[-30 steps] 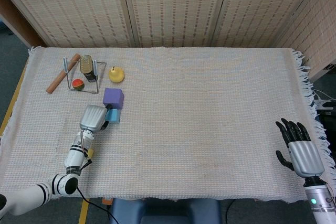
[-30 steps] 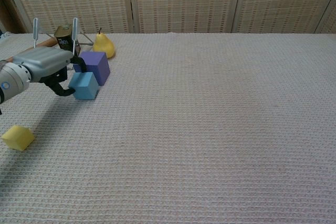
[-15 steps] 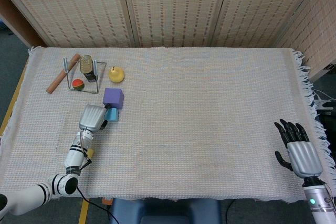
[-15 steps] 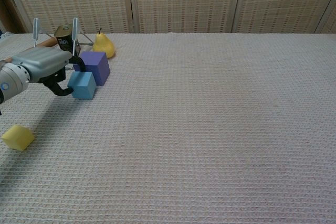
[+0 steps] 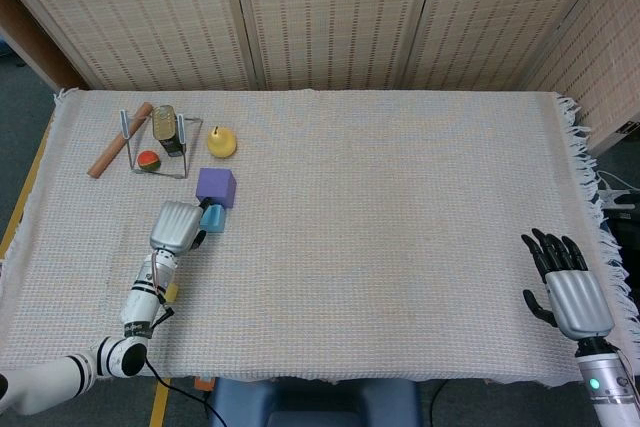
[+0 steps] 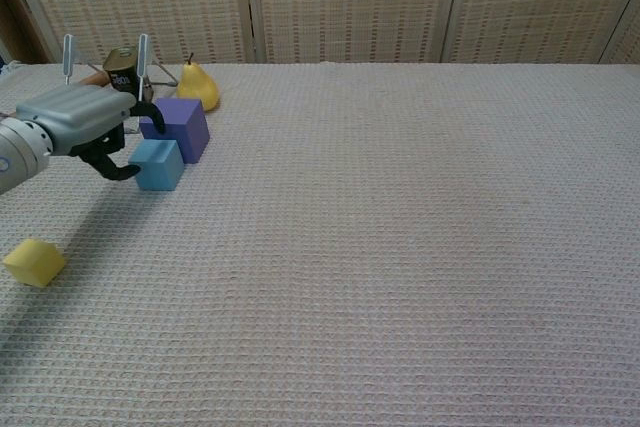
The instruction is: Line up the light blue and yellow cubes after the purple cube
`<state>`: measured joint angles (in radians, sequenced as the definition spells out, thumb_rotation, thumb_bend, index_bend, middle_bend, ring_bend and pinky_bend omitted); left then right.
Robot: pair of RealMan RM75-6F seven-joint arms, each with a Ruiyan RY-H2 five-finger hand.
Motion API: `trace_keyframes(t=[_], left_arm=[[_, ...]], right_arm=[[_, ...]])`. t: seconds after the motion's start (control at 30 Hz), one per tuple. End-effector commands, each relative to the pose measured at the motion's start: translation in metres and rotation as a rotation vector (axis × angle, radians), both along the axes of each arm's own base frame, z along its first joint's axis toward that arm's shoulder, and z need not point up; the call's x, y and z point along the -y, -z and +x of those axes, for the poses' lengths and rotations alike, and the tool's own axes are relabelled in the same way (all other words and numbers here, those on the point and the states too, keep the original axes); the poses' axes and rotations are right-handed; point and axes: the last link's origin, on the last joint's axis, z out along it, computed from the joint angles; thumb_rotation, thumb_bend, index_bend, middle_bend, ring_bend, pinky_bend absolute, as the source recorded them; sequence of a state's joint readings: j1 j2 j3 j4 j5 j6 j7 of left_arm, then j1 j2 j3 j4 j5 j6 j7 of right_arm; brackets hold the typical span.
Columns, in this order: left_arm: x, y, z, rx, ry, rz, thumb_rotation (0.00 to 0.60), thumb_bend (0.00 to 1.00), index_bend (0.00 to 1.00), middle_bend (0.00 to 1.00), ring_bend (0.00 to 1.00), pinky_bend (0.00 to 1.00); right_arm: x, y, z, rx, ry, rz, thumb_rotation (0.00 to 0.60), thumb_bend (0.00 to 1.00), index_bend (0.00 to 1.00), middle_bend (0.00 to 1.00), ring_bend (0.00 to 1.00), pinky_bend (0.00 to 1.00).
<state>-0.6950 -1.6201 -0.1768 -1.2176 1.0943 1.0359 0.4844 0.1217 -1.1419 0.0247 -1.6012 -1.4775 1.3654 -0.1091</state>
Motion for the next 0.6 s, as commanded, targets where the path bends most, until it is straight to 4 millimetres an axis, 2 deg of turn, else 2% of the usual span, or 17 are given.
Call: trace_keyframes(t=[0.03, 0.13, 0.23, 0.33, 0.6], left_arm=[[0.013, -0.008, 0.003, 0.012, 0.031, 0.017, 0.600, 0.35, 0.27, 1.00, 1.00, 1.00], [0.026, -0.009, 0.004, 0.021, 0.049, 0.006, 0.600, 0.35, 0.28, 1.00, 1.00, 1.00], [0.040, -0.007, 0.001, 0.018, 0.055, -0.022, 0.600, 0.35, 0.38, 1.00, 1.00, 1.00], [0.046, -0.004, -0.004, 0.001, 0.040, -0.043, 0.600, 0.35, 0.45, 1.00, 1.00, 1.00], [0.042, 0.002, -0.017, -0.026, -0.047, -0.092, 0.600, 0.38, 0.37, 1.00, 1.00, 1.00]], right_arm=[[-0.001, 0.001, 0.001, 0.002, -0.005, 0.007, 0.600, 0.13, 0.00, 0.00, 0.00, 0.00], [-0.002, 0.000, 0.003, 0.006, -0.014, 0.006, 0.600, 0.13, 0.00, 0.00, 0.00, 0.00], [-0.003, 0.000, 0.004, 0.008, -0.018, 0.007, 0.600, 0.13, 0.00, 0.00, 0.00, 0.00], [-0.003, 0.000, 0.005, 0.009, -0.020, 0.010, 0.600, 0.13, 0.00, 0.00, 0.00, 0.00], [-0.004, -0.001, 0.004, 0.010, -0.019, 0.007, 0.600, 0.13, 0.00, 0.00, 0.00, 0.00]])
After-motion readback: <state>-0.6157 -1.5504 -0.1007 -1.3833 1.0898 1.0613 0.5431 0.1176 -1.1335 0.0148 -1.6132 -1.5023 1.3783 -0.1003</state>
